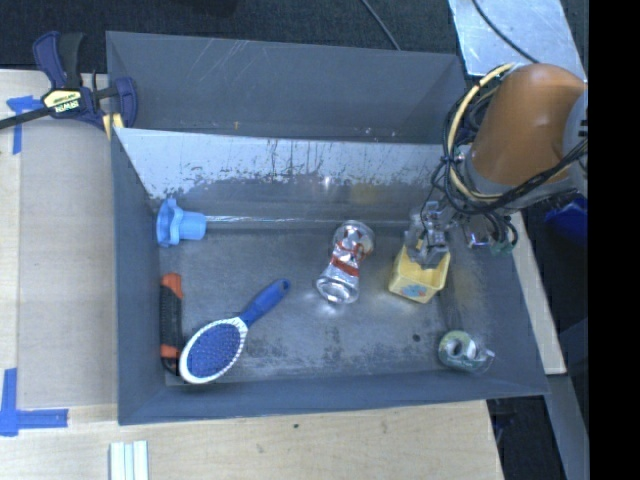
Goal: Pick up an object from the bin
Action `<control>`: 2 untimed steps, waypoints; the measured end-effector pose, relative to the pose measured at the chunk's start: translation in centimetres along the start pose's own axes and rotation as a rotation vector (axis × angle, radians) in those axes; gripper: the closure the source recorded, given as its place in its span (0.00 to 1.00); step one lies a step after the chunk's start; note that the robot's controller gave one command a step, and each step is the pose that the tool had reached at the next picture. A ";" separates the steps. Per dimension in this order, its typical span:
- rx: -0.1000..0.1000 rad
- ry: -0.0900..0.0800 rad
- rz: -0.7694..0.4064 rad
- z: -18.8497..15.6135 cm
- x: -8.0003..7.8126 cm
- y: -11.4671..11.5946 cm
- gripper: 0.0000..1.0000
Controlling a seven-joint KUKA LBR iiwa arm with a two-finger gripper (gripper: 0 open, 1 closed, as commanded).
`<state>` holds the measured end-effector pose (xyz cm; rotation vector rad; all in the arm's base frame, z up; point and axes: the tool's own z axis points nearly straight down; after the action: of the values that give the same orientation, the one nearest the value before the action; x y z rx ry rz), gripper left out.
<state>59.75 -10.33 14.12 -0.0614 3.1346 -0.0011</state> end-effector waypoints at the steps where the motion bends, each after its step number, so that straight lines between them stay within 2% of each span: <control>1: 0.003 -0.008 0.036 1.7 -0.2 -1.3 1.00; 2: 0.001 -0.019 0.027 1.8 -0.5 0.6 1.00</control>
Offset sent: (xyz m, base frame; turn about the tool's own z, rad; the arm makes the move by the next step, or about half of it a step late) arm -0.0012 0.0059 -0.0267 0.0293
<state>60.22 -9.69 12.32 -0.0190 3.1158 -0.0012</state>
